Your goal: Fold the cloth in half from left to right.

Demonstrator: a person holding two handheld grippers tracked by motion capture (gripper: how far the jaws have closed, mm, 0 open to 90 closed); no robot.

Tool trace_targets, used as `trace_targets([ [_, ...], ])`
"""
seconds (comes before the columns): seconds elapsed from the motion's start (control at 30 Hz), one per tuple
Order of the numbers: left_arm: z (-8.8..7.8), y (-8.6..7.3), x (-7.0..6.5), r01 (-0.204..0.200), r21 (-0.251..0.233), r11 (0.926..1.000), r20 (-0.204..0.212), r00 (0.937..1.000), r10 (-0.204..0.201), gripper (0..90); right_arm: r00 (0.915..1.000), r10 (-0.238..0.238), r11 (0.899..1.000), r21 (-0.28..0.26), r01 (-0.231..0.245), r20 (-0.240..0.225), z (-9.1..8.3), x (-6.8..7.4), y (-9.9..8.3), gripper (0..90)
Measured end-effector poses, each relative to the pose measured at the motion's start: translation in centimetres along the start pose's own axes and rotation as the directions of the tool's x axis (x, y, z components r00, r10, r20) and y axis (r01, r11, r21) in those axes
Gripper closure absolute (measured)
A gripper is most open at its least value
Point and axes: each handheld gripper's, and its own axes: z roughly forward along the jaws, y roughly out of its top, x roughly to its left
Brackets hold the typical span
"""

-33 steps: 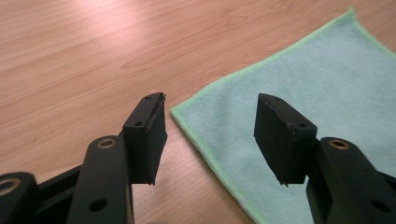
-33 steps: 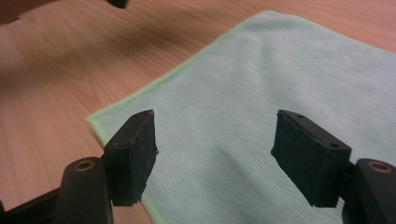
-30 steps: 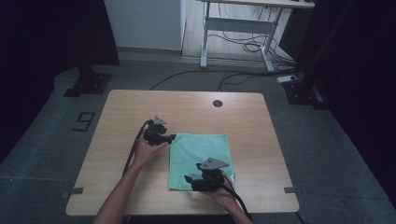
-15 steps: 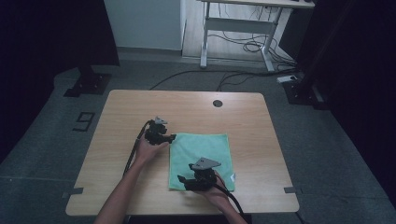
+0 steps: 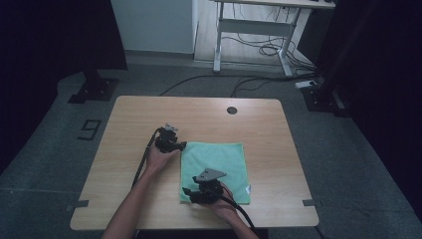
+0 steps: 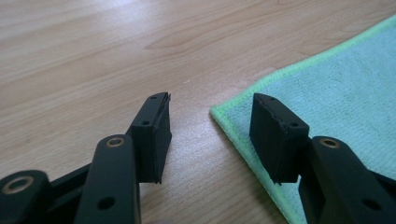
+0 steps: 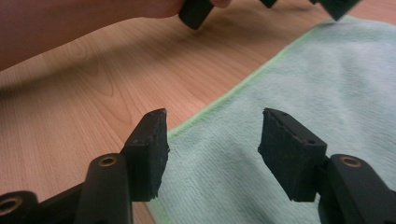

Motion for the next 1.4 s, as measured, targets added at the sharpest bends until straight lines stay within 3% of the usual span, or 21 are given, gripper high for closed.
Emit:
trace_targets([
  [0.23,0.5,-0.1,-0.2,-0.002,-0.013,0.9999,-0.012,0.9999,0.002,49.5,0.9998,-0.021,0.999,0.036,0.021,-0.007,1.2,0.5,0.0,42.3],
  [0.37,0.7,-0.1,-0.8,-0.047,-0.006,0.9989,-0.045,0.9979,0.047,51.4,0.9995,-0.030,0.998,0.054,0.031,-0.011,1.6,1.0,-0.2,42.3],
  [0.47,0.7,-0.1,-1.1,-0.056,-0.006,0.9984,-0.049,0.9972,0.056,56.1,0.9989,-0.046,0.996,0.072,0.046,-0.011,1.9,1.3,-0.3,40.9],
  [0.6,0.7,-0.1,-1.3,-0.055,-0.009,0.9985,-0.046,0.9975,0.054,59.2,0.9976,-0.065,0.997,0.040,0.066,-0.025,1.2,2.2,0.1,41.2],
  [0.73,0.7,-0.1,-1.5,-0.056,-0.005,0.9984,-0.041,0.9976,0.056,64.8,0.9959,-0.087,0.992,0.088,0.089,-0.023,1.5,2.8,-0.3,41.2],
  [0.9,0.7,-0.1,-1.7,-0.057,-0.003,0.9984,-0.019,0.9982,0.057,76.9,0.9956,-0.091,0.991,0.101,0.088,0.024,1.6,2.6,-0.7,54.7],
  [1.13,0.6,0.0,-1.6,-0.016,0.011,0.9998,0.015,0.9998,0.016,86.4,0.9886,-0.120,0.988,0.104,0.111,0.090,1.2,2.5,-0.9,77.8],
  [1.27,-0.1,0.1,-1.3,-0.002,0.016,0.9999,0.038,0.9993,0.001,87.2,0.9967,-0.053,0.995,0.088,0.047,0.061,0.8,1.7,-1.1,83.6],
  [1.4,-1.6,0.6,-1.2,0.021,-0.025,0.9995,0.067,0.9975,-0.020,87.4,0.9996,-0.013,0.998,0.057,0.012,0.025,0.1,1.5,-0.9,84.2],
])
